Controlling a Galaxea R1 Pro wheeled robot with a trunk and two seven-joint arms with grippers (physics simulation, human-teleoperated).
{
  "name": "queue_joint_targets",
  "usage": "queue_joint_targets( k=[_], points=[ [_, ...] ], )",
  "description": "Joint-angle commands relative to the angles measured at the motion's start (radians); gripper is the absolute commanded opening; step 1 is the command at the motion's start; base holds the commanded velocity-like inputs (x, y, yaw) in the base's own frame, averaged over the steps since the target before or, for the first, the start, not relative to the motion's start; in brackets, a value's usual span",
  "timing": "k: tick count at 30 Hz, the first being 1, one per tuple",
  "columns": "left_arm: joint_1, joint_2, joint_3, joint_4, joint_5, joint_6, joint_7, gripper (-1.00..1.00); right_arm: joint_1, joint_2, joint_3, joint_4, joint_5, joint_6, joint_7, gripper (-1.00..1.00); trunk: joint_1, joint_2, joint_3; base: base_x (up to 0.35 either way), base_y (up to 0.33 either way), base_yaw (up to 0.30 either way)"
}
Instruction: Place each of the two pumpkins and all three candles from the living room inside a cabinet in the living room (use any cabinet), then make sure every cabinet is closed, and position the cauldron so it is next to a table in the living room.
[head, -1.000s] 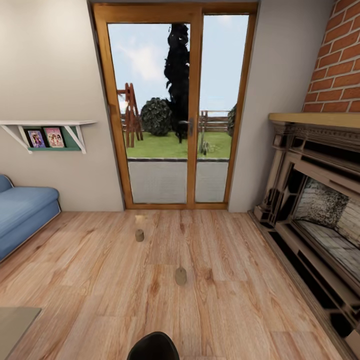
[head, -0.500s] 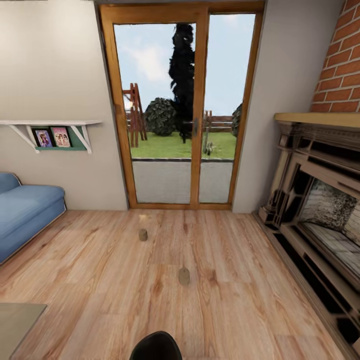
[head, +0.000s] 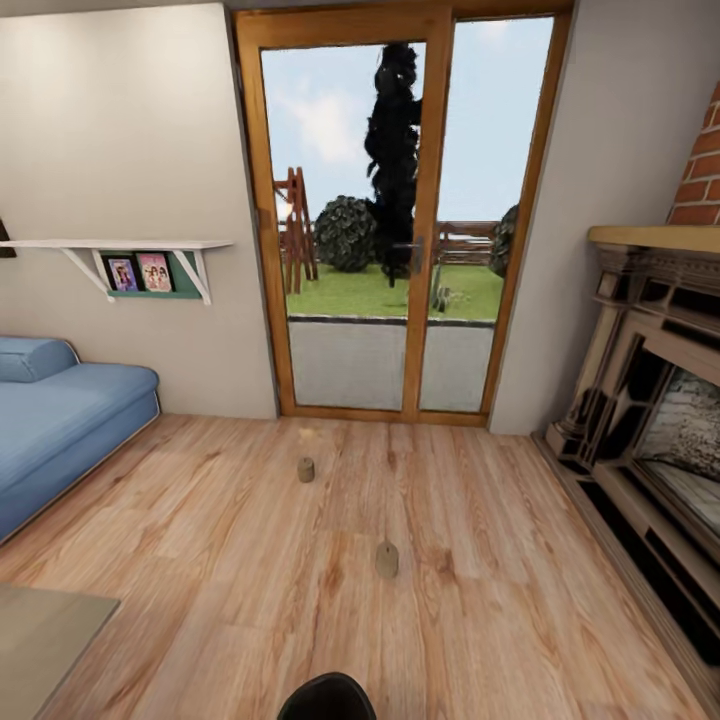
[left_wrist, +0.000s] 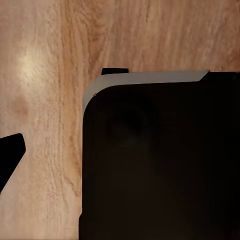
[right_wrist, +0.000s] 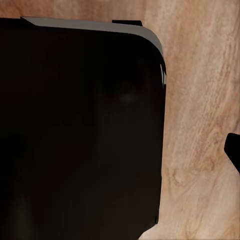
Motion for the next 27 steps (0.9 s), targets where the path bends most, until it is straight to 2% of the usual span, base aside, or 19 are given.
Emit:
queue_joint_targets(
  k=[1, 8, 22, 27],
  points=[
    [0.000, 0.000, 0.001, -0.001, 0.001, -0.002, 0.000, 1.00, -0.001, 0.000, 0.000, 0.001, 0.001, -0.003, -0.003, 1.00, 0.000, 0.000, -0.001, 0.064, 0.000, 0.006],
    [0.000, 0.000, 0.001, -0.001, 0.001, -0.002, 0.000, 1.00, -0.001, 0.001, 0.000, 0.001, 0.001, -0.003, -0.004, 1.00, 0.000, 0.000, -0.001, 0.090, 0.033, 0.040],
    [0.000, 0.000, 0.001, -0.001, 0.001, -0.002, 0.000, 1.00, -0.001, 0.000, 0.000, 0.001, 0.001, -0.003, -0.003, 1.00, 0.000, 0.000, -0.005, 0.010, 0.002, 0.257],
    [0.000, -0.003, 0.001, -0.001, 0.001, -0.002, 0.000, 1.00, -0.001, 0.000, 0.000, 0.001, 0.001, -0.003, -0.003, 1.00, 0.000, 0.000, -0.006, 0.131, 0.000, 0.066]
  ],
)
